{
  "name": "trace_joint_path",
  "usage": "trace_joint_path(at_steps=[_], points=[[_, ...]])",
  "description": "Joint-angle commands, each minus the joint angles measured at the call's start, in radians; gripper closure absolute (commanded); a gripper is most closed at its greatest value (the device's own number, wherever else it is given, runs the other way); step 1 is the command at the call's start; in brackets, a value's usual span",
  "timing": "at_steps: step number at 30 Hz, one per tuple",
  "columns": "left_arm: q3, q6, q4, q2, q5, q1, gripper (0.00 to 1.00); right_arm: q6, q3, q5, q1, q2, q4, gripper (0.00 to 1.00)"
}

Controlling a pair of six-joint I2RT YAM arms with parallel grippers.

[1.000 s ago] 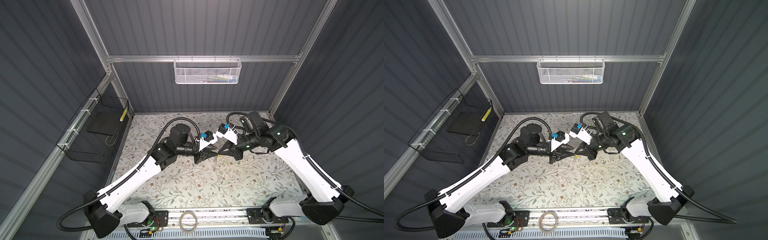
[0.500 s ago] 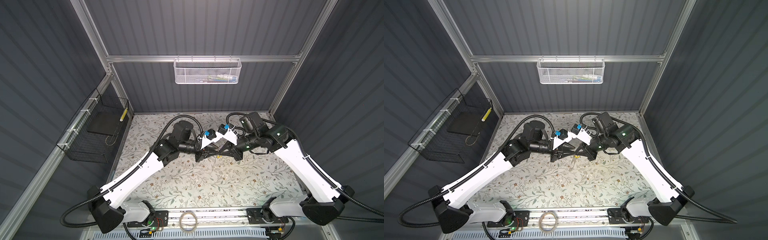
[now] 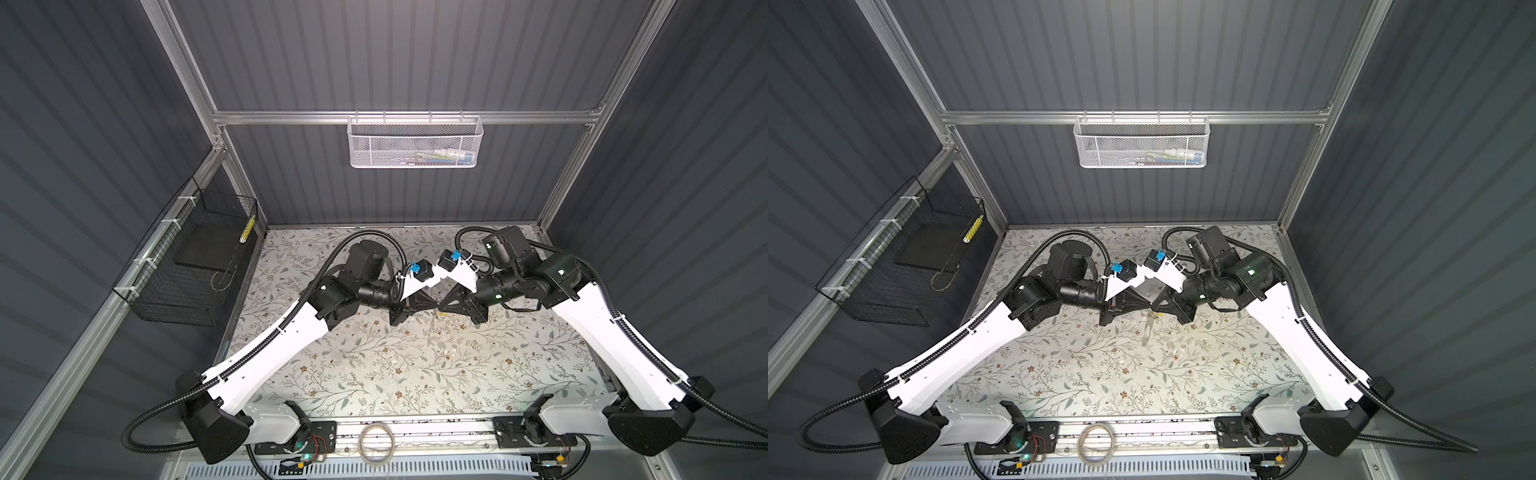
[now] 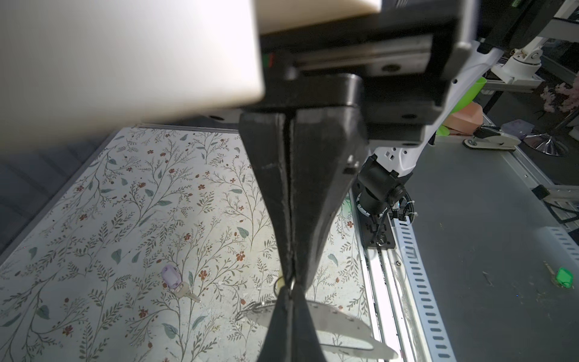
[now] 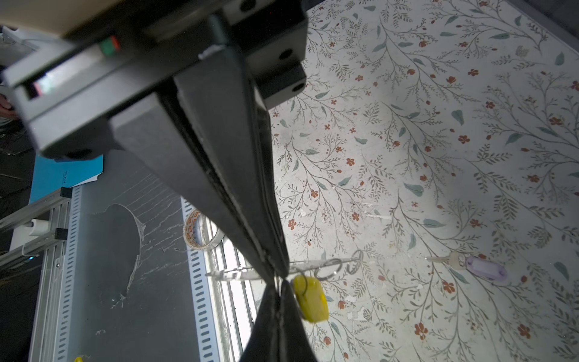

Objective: Attach keys to a key ring
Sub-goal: Insert the key into the keyring.

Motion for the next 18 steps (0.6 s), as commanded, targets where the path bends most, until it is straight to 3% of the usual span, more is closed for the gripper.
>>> trace_joint_path(at_steps=[1, 8, 10, 12, 18], points=[[0.028, 0.012, -0.032, 0.005, 0.015, -0.005, 0.99, -0.009, -0.003, -0.029, 0.005, -0.02, 0.031, 1.0], [0.003, -0.01, 0.001, -0.009, 0.012, -0.006, 1.0, 0.05, -0.029, 0.028, 0.004, -0.041, 0.092, 0.98], [-0.048, -0.051, 0.084, -0.04, -0.002, -0.006, 1.0, 0.113, -0.074, 0.084, 0.003, -0.07, 0.163, 0.8], [-0.11, -0.099, 0.19, -0.084, -0.016, -0.006, 1.0, 0.156, -0.127, 0.115, 0.004, -0.105, 0.225, 0.71], [-0.248, -0.234, 0.463, -0.168, -0.044, -0.004, 1.0, 0.342, -0.31, 0.245, 0.005, -0.256, 0.464, 0.65]])
